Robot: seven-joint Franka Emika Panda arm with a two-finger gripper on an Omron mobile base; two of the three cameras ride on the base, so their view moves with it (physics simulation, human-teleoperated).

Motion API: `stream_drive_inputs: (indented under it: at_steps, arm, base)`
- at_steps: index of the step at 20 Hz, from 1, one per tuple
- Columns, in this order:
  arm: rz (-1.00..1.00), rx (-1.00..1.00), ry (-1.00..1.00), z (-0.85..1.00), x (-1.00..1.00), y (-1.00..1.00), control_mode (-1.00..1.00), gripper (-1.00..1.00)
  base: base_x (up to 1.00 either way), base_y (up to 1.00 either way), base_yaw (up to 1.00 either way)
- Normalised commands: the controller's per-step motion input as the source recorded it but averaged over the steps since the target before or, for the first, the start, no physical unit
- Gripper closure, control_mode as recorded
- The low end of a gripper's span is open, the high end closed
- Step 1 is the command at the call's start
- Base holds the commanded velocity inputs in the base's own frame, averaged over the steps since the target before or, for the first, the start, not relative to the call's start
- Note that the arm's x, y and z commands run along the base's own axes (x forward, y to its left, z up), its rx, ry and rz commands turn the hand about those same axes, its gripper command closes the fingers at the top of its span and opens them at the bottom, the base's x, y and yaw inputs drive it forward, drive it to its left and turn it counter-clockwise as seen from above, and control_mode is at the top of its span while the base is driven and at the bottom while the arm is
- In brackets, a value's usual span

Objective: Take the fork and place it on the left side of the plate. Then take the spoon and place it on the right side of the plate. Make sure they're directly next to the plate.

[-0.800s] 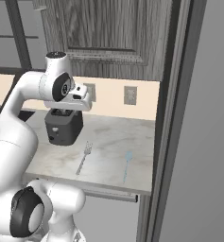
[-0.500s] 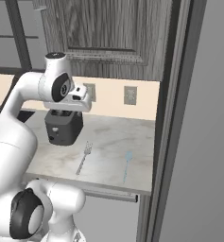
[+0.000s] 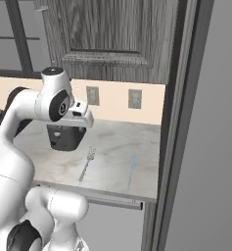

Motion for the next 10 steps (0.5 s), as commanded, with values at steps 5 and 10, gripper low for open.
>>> stream_drive_inputs:
  at_steps: [5,10]
  arm:
    - [-0.01,0.00,0.00,-0.43,0.04,-0.01,-1.00,-1.00]
    - [-0.01,0.00,0.00,-0.40,0.29,0.00,-1.00,-1.00]
  base:
    - [0.00,0.00,0.00]
    - [0.00,0.00,0.00]
